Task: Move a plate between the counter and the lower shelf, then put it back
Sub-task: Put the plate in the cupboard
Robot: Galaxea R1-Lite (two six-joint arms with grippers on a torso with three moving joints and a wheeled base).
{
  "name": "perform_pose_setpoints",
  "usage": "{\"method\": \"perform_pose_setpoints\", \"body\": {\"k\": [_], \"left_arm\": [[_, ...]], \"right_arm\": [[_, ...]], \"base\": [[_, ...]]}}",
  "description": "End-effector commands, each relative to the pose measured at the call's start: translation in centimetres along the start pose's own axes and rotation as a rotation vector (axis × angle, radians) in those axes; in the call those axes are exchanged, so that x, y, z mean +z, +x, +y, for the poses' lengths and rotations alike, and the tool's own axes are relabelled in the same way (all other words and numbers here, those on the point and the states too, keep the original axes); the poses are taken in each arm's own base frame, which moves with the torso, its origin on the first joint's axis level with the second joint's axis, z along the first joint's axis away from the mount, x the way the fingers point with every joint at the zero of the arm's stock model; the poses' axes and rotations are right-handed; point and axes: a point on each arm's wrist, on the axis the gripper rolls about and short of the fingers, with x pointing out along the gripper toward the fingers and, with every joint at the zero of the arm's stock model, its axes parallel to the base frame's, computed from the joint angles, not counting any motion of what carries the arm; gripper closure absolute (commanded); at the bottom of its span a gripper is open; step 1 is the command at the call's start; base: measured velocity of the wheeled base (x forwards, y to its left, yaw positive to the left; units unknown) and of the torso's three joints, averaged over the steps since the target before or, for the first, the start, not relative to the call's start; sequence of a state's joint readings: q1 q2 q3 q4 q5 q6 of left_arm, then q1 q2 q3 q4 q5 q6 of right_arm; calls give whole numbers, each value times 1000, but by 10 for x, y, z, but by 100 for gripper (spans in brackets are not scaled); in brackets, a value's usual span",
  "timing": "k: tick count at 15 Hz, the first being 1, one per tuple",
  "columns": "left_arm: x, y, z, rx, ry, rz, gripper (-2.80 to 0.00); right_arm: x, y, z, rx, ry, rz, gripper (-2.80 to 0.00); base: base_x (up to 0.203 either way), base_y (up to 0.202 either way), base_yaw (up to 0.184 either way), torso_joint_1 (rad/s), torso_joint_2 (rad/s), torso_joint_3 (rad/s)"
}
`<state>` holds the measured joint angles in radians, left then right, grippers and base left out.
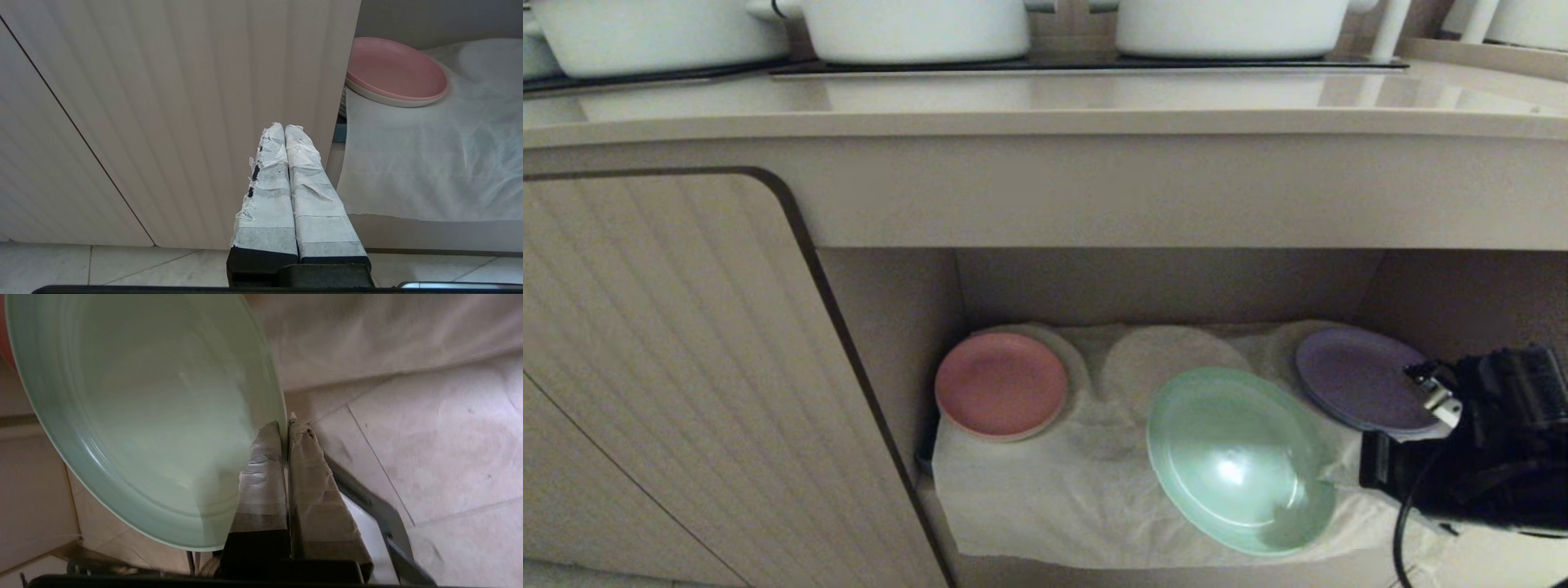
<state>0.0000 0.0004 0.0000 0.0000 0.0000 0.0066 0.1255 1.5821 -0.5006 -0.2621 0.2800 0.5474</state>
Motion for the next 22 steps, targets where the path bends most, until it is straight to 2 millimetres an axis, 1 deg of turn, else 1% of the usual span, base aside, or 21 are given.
{"method": "perform_pose_setpoints", "body": {"k": [1,5,9,11,16,19,22], "left_arm": [[0,0,0,0,0,0,0],[0,0,0,0,0,0,0],[0,0,0,0,0,-1,0],[0,0,0,0,0,-1,0],[0,0,0,0,0,0,0],[0,0,0,0,0,-1,0],[0,0,0,0,1,-1,0]], "right_arm": [[5,16,-2,-11,11,22,0],[29,38,-1,-17,21,1,0],[49,51,-9,-38,53,-23,0],[54,59,-13,-48,63,-20,0],[68,79,-14,-50,73,-14,0],[77,88,-12,-49,144,-7,0],[78,96,-14,-61,173,17,0]], "base": [[0,0,0,0,0,0],[0,0,0,0,0,0],[0,0,0,0,0,0],[0,0,0,0,0,0],[0,0,0,0,0,0],[0,0,0,0,0,0],[0,0,0,0,0,0]]}}
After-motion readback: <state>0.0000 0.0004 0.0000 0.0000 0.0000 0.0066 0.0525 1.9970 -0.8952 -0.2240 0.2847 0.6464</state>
